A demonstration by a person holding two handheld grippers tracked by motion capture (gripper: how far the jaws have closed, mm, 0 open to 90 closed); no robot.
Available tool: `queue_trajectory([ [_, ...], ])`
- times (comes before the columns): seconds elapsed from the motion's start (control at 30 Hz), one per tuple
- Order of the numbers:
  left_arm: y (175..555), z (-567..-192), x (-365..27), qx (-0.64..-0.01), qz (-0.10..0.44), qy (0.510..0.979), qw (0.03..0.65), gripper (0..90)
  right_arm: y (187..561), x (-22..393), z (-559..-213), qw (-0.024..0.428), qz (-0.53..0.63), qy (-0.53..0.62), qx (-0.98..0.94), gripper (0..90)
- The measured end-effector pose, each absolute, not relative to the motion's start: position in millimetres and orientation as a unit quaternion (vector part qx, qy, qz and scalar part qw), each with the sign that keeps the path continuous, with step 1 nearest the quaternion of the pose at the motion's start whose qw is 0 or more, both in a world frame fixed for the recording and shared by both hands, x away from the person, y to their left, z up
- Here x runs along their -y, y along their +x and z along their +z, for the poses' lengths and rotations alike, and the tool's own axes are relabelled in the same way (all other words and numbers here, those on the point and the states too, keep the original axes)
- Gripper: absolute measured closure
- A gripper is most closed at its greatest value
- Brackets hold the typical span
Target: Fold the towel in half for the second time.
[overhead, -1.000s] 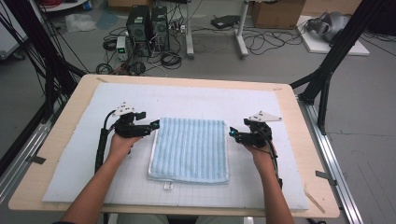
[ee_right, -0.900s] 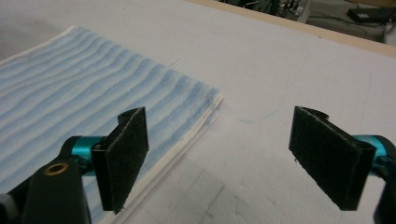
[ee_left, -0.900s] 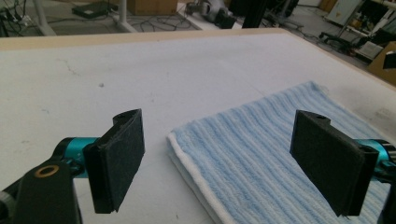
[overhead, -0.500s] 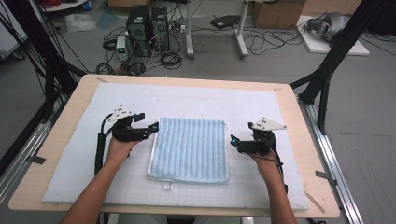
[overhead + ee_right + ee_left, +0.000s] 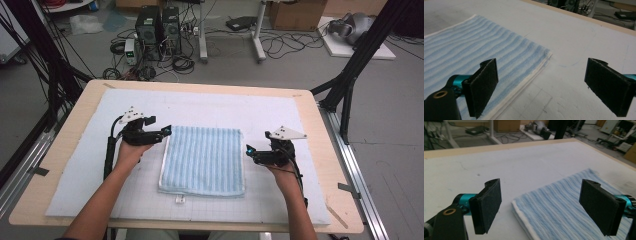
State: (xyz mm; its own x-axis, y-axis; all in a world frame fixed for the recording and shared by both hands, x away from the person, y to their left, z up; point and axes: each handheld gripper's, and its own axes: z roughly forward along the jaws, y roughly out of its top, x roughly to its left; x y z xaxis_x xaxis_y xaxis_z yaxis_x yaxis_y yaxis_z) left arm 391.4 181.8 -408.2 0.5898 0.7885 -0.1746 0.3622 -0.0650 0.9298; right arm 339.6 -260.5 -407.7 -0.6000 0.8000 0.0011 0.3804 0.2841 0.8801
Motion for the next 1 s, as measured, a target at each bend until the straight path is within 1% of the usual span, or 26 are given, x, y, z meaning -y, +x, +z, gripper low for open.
queue_trajectory([
  [0.17,404,-410,-181,-0.422,0.193,0.700,0.542,20.0,340,261,-410,0.218,0.459,0.390,-0.768,10.9],
  [0.23,409,-416,-181,-0.433,0.185,0.698,0.539,20.3,340,260,-411,0.216,0.458,0.390,-0.769,10.9],
  [0.37,417,-428,-179,-0.451,0.178,0.706,0.516,24.6,339,258,-411,0.213,0.456,0.385,-0.773,10.9],
  [0.5,423,-438,-176,-0.451,0.182,0.716,0.501,31.8,340,259,-411,0.211,0.461,0.385,-0.771,10.9],
  [0.57,428,-442,-174,-0.458,0.170,0.724,0.488,34.4,340,259,-412,0.208,0.460,0.390,-0.770,10.9],
  [0.73,435,-445,-159,-0.438,0.166,0.761,0.448,41.5,341,258,-414,0.202,0.455,0.392,-0.773,10.9],
  [0.9,436,-450,-146,-0.421,0.168,0.788,0.416,51.6,342,257,-416,0.195,0.450,0.396,-0.776,10.9],
  [0.97,436,-450,-144,-0.418,0.173,0.791,0.412,55.6,342,257,-416,0.193,0.449,0.396,-0.778,10.9],
  [1.0,435,-450,-144,-0.416,0.171,0.791,0.414,59.9,343,257,-416,0.192,0.448,0.396,-0.778,10.9],
])
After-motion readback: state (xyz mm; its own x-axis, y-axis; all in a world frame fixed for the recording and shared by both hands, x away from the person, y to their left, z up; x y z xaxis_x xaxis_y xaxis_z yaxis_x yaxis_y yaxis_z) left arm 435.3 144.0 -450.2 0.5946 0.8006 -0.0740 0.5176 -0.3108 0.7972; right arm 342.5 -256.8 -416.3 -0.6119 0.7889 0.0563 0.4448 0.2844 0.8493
